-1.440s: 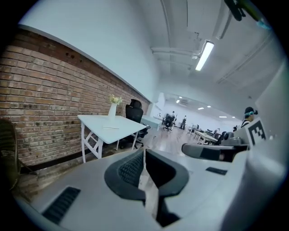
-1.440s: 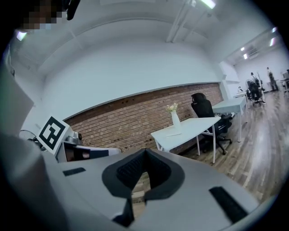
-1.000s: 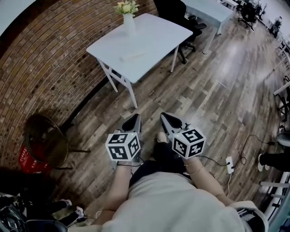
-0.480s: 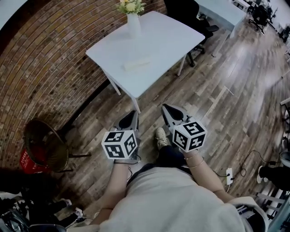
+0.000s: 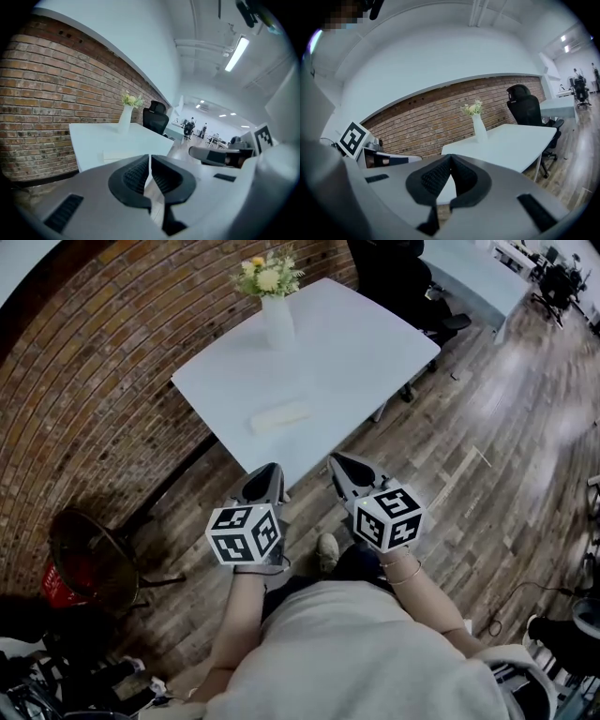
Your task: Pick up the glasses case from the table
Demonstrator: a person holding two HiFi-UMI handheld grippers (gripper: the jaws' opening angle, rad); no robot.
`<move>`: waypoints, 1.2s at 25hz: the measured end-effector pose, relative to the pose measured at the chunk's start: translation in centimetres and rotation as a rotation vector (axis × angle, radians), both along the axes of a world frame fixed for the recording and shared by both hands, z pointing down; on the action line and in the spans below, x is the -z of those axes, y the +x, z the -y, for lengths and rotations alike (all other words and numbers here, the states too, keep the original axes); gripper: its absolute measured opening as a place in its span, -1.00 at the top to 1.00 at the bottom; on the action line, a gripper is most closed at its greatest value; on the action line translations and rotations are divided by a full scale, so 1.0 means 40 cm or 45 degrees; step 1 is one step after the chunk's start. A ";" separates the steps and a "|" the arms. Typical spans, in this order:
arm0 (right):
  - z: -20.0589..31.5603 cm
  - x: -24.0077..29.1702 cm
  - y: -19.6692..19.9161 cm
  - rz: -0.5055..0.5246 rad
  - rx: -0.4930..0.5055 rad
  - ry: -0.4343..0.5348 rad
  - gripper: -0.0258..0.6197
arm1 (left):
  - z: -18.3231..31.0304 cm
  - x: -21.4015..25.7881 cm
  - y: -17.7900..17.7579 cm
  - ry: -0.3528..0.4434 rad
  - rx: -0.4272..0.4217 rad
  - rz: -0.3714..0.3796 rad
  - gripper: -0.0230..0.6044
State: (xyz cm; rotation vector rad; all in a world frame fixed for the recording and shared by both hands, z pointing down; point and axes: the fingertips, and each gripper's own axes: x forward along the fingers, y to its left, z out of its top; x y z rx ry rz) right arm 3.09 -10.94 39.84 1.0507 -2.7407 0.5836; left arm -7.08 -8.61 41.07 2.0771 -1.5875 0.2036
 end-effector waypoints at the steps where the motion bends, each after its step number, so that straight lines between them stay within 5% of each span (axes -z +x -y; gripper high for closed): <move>1: 0.025 -0.001 0.000 0.001 0.008 -0.002 0.92 | 0.026 -0.001 0.004 0.000 0.004 -0.006 0.87; 16: 0.184 -0.101 -0.079 -0.018 0.092 -0.155 0.92 | 0.163 -0.087 -0.070 -0.137 0.039 0.010 0.87; 30: 0.314 -0.175 -0.172 -0.036 0.035 -0.259 0.92 | 0.359 -0.144 -0.177 -0.182 -0.197 0.268 0.87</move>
